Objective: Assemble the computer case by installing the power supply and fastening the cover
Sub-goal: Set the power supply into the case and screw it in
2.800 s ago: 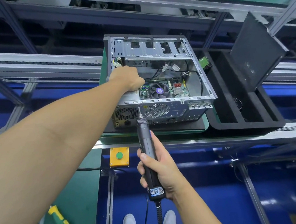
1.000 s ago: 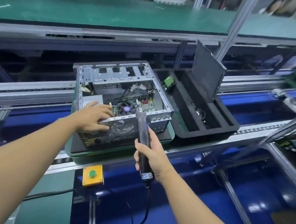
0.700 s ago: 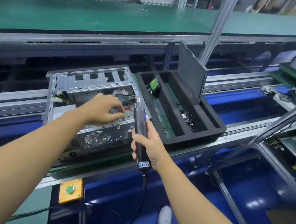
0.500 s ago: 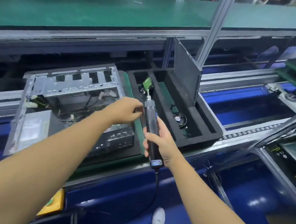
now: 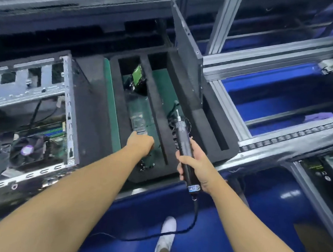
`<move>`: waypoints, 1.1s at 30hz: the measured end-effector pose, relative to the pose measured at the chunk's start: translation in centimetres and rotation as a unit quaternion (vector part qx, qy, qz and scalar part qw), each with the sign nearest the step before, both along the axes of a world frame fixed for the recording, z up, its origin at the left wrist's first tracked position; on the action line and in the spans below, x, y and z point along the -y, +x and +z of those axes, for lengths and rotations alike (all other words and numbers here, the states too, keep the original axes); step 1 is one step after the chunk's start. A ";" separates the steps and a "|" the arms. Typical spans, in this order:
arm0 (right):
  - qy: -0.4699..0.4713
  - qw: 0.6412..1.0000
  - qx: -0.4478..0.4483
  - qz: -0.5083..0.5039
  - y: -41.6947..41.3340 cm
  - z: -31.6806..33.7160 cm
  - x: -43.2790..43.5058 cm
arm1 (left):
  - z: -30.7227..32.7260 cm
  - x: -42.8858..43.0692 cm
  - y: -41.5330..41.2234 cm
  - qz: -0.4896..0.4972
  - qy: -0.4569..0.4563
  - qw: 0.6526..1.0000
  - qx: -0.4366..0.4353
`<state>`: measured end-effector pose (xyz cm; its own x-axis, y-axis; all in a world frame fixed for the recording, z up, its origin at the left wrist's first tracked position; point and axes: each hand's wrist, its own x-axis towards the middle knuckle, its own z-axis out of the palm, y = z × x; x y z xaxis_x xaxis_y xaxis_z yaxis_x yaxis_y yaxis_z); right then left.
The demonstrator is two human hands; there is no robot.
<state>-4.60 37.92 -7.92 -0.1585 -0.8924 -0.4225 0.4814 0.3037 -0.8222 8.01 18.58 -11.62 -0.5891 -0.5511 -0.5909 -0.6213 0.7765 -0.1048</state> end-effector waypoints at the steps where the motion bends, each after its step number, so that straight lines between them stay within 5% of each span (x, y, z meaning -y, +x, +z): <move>1: 0.004 1.000 0.006 0.000 -0.2 -0.4 0.1 | -0.6 0.1 -0.1 -0.007 -0.012 1.000 0.008; 14: 0.006 0.999 0.012 0.037 -1.9 -1.7 1.1 | -3.7 -0.5 -1.6 0.007 -0.029 1.000 0.000; 18: -0.002 0.999 0.004 0.045 -1.5 -1.3 1.2 | -2.1 0.8 -2.0 0.124 0.073 0.981 -0.132; 20: -0.012 0.999 0.000 0.050 -1.0 -0.7 1.4 | -0.5 1.5 -2.0 0.247 0.139 0.923 -0.260; 21: -0.016 0.999 -0.002 0.050 -0.7 -0.3 1.5 | 0.5 1.6 -1.9 0.327 0.188 0.867 -0.326; 24: -0.028 0.998 -0.005 0.053 0.4 1.0 1.8 | 3.1 1.5 -0.6 0.499 0.304 0.636 -0.504; 27: -0.031 0.997 -0.005 0.068 2.1 2.6 1.6 | 5.5 0.5 0.9 0.523 0.387 0.472 -0.595; 30: -0.053 0.996 -0.014 0.077 4.4 4.2 0.7 | 7.4 -1.3 2.3 0.512 0.449 0.373 -0.630; 33: -0.062 0.995 -0.030 0.066 7.2 5.8 -0.6 | 9.0 -3.2 4.4 0.495 0.480 0.336 -0.641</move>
<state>2.60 38.53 -2.08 -0.0571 -0.9520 -0.3008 0.3931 0.2555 -0.8833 12.40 21.79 -2.60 -0.5075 -0.7699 -0.3869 0.3195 -0.5852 0.7453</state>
